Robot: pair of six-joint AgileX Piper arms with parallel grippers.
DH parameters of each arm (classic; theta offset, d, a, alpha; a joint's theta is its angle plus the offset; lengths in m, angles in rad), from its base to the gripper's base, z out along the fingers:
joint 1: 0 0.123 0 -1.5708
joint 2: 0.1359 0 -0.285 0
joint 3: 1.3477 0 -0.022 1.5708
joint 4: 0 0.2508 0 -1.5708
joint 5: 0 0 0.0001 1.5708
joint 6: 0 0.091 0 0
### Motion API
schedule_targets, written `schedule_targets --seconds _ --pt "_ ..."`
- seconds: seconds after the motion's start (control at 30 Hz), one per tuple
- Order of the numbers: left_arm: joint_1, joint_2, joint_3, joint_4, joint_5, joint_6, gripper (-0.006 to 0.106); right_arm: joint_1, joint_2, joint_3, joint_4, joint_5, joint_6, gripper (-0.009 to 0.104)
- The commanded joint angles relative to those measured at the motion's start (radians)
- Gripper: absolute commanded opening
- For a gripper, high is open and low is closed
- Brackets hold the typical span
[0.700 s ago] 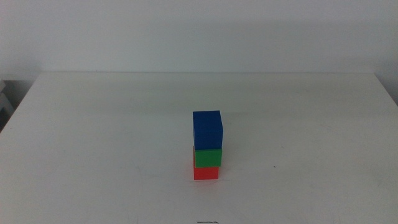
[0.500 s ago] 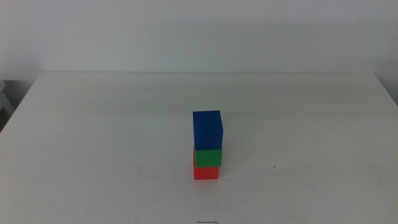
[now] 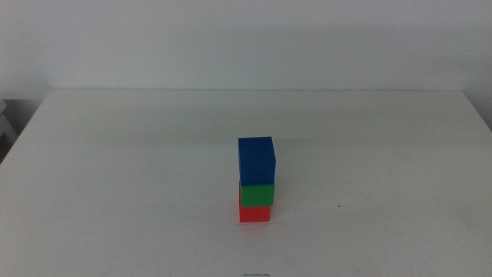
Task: Stack red cubes first, then green, then blue cubes in a specific spot.
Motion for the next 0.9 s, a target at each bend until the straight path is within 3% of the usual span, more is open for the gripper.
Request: schedule_targets --seconds 0.0,0.3,0.7,0.87 --pt "0.0 -0.023 0.011 -0.005 -0.148 -0.016 0.093 -0.008 -0.038 0.002 -0.022 -0.21 -0.005 0.064" --pt "0.0 -0.266 0.264 -0.005 -0.262 -0.016 0.093 -0.008 -0.297 0.37 -0.06 -0.512 -0.005 0.064" --pt "0.0 -0.402 0.54 -0.005 -0.272 -0.016 0.093 -0.008 -0.688 0.808 -0.063 -0.504 -0.005 0.064" --pt "0.0 -0.402 0.65 0.003 -0.474 -0.016 0.093 -0.008 -0.795 0.944 -0.075 -0.505 -0.005 0.064"
